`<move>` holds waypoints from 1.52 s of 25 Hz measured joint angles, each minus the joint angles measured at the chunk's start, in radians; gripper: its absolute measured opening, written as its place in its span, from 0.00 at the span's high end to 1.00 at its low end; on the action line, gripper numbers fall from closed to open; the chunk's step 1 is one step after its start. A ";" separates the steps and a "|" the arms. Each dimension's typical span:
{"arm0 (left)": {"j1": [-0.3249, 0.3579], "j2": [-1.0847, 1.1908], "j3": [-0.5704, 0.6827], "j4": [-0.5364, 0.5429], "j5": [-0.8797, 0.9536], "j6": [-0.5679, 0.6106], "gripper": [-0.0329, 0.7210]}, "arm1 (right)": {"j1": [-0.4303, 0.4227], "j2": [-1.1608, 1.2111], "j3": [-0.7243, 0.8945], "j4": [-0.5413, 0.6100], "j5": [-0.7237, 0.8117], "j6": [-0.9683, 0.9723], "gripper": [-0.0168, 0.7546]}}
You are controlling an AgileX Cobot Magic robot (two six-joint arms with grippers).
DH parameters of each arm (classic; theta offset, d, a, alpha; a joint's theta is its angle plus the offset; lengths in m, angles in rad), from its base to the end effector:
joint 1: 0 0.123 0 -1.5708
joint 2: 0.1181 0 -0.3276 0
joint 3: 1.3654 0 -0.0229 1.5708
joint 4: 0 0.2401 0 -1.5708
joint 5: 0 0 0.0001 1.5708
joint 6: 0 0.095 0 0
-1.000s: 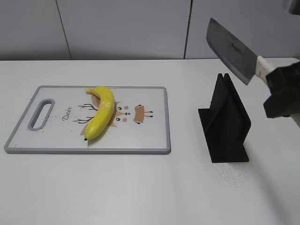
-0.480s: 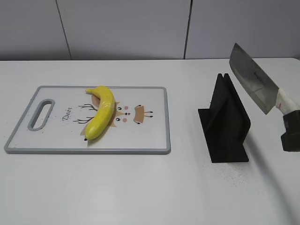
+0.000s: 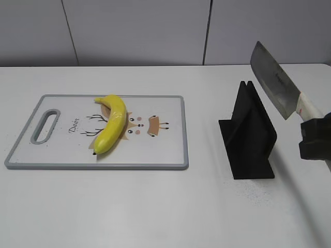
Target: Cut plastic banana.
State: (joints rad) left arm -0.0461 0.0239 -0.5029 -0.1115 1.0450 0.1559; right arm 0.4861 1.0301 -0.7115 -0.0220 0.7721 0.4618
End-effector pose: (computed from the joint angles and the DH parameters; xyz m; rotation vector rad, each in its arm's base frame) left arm -0.0503 -0.0068 0.2741 0.2089 2.0343 -0.0651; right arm 0.1382 0.0714 0.3089 -0.0464 2.6087 0.3240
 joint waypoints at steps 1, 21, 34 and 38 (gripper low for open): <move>0.000 0.000 0.000 0.001 -0.001 -0.001 0.21 | 0.000 0.012 0.000 -0.006 -0.005 0.001 0.74; 0.000 0.000 0.000 0.004 -0.005 -0.005 0.21 | 0.000 0.277 0.003 -0.079 -0.156 0.035 0.74; 0.000 0.000 0.000 0.004 -0.005 -0.005 0.22 | 0.000 0.324 0.003 -0.094 -0.215 0.040 0.61; 0.000 0.000 0.000 0.004 -0.005 -0.005 0.22 | 0.000 0.324 -0.001 -0.093 -0.224 0.035 0.21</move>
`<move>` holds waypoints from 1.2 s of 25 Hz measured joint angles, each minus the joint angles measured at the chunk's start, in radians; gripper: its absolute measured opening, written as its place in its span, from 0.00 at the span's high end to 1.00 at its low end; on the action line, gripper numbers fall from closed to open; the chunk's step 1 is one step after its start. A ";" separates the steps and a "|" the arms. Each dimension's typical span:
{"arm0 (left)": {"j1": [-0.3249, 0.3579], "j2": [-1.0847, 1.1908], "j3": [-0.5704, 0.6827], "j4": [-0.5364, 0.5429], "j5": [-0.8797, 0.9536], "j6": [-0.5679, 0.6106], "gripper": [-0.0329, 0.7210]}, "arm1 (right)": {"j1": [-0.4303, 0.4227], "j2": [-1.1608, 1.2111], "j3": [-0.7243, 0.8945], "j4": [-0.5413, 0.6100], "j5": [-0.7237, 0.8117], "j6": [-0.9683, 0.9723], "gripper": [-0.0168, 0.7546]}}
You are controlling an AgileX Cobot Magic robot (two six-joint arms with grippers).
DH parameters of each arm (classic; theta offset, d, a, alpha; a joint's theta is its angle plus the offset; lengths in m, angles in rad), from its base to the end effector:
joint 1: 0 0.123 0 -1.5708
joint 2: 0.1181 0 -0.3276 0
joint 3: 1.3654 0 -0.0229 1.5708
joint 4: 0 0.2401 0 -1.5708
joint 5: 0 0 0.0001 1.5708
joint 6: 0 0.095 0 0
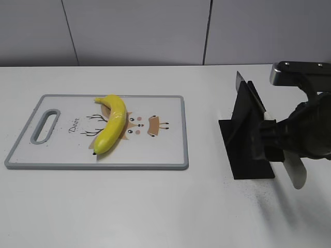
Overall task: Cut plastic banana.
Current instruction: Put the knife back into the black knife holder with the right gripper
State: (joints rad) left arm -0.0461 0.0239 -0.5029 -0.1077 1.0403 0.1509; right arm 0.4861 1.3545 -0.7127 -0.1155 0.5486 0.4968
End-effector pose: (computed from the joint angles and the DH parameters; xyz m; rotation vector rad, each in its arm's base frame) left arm -0.0501 -0.0065 0.2745 0.2030 2.0305 -0.0634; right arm 0.2034 0.1010 0.2575 -0.0987 2.6820 0.2024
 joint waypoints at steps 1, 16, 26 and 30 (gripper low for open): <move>0.000 0.000 0.000 0.000 0.000 0.000 0.22 | 0.000 0.000 -0.003 0.000 0.002 -0.002 0.18; 0.000 0.000 0.000 0.000 0.000 0.000 0.22 | 0.000 -0.246 -0.209 -0.007 0.207 -0.217 0.16; 0.000 0.000 0.000 0.000 -0.001 0.000 0.22 | 0.000 -0.560 -0.159 -0.007 0.371 -0.415 0.20; 0.000 0.000 0.000 0.000 -0.001 0.000 0.23 | 0.000 -0.714 -0.048 -0.006 0.375 -0.419 0.21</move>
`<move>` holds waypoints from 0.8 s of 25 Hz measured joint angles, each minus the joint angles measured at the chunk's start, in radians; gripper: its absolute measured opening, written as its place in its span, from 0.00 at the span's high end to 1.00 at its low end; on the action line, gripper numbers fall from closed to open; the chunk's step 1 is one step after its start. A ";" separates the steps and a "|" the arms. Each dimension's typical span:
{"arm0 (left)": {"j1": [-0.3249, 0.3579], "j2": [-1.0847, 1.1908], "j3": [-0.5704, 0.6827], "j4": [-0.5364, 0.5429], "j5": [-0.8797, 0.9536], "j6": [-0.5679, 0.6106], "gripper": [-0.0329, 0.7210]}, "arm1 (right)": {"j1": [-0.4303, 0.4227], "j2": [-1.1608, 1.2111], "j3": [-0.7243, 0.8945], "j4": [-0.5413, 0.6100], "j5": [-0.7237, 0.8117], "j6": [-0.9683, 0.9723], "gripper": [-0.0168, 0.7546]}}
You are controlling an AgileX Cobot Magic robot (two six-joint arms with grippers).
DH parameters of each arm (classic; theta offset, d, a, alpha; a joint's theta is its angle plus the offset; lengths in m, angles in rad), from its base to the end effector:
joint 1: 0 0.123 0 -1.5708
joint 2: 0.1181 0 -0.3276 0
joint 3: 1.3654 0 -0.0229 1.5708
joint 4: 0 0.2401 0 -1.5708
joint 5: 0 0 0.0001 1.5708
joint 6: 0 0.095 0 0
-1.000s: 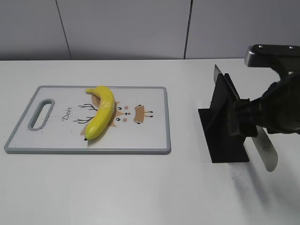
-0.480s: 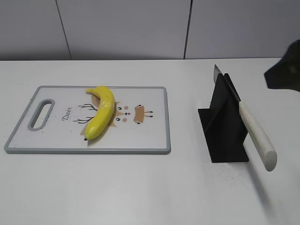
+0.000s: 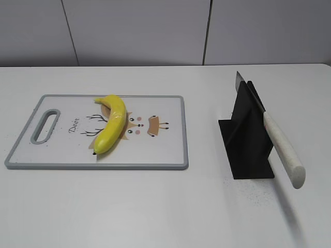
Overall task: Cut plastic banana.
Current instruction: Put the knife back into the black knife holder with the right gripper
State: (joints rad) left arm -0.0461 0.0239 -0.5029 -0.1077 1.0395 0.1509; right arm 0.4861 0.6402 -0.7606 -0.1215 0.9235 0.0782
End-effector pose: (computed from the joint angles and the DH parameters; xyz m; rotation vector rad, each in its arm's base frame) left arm -0.0501 -0.0065 0.2745 0.2028 2.0297 -0.0634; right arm 0.0608 0.0217 0.3583 -0.4950 2.2290 0.1466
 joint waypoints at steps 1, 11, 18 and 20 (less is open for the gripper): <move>0.000 0.000 0.000 0.000 0.000 0.000 0.23 | 0.000 -0.042 0.034 0.000 0.001 -0.001 0.21; 0.000 0.000 0.000 0.000 0.000 0.000 0.23 | 0.000 -0.473 0.304 0.066 0.009 -0.003 0.21; 0.000 0.000 0.001 0.000 0.000 0.000 0.23 | 0.000 -0.644 0.339 0.096 0.019 -0.007 0.23; 0.000 0.000 0.001 0.001 0.000 0.000 0.23 | 0.000 -0.645 0.338 0.110 0.019 -0.021 0.23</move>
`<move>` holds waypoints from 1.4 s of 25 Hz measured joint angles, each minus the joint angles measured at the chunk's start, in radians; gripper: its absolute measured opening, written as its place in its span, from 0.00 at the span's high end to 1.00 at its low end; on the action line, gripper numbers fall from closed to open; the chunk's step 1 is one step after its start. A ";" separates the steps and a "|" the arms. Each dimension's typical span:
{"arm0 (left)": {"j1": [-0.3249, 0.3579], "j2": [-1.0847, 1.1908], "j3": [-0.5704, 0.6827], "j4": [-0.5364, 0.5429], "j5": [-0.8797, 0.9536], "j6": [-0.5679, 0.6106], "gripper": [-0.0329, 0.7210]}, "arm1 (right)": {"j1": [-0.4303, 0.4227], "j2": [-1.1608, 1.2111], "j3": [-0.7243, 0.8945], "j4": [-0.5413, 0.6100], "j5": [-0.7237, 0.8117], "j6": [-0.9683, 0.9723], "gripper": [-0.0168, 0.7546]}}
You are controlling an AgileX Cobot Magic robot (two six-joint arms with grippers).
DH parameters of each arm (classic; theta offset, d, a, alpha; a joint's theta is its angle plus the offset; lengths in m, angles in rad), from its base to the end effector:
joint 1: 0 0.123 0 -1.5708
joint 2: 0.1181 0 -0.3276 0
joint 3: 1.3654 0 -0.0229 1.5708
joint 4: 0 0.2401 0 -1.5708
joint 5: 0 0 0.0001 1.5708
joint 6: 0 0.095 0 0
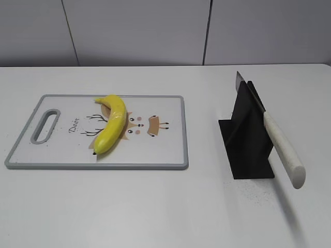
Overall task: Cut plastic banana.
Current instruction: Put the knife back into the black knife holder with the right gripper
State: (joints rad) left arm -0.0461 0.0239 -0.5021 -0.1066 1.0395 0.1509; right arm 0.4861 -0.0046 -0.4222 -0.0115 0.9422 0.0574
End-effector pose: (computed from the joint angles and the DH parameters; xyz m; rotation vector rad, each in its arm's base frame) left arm -0.0500 -0.0064 0.2743 0.2029 2.0306 -0.0621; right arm -0.0361 -0.0201 0.2586 -0.4293 1.9683 0.3344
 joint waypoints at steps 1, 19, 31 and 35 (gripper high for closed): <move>0.000 0.000 0.000 0.000 0.000 0.000 0.23 | 0.000 0.000 0.000 0.011 0.000 -0.004 0.23; 0.000 0.000 0.000 -0.001 0.000 0.000 0.26 | -0.223 0.000 0.001 0.034 0.000 -0.016 0.23; 0.000 0.000 0.000 -0.001 0.000 0.000 0.27 | -0.354 0.000 0.001 0.036 0.000 -0.016 0.23; 0.000 0.000 0.000 -0.001 0.000 0.000 0.27 | -0.354 0.000 0.001 0.037 0.000 -0.016 0.23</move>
State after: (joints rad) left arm -0.0459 0.0239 -0.5021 -0.1075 1.0395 0.1509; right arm 0.1322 -0.0046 -0.4211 0.0251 0.9425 0.0416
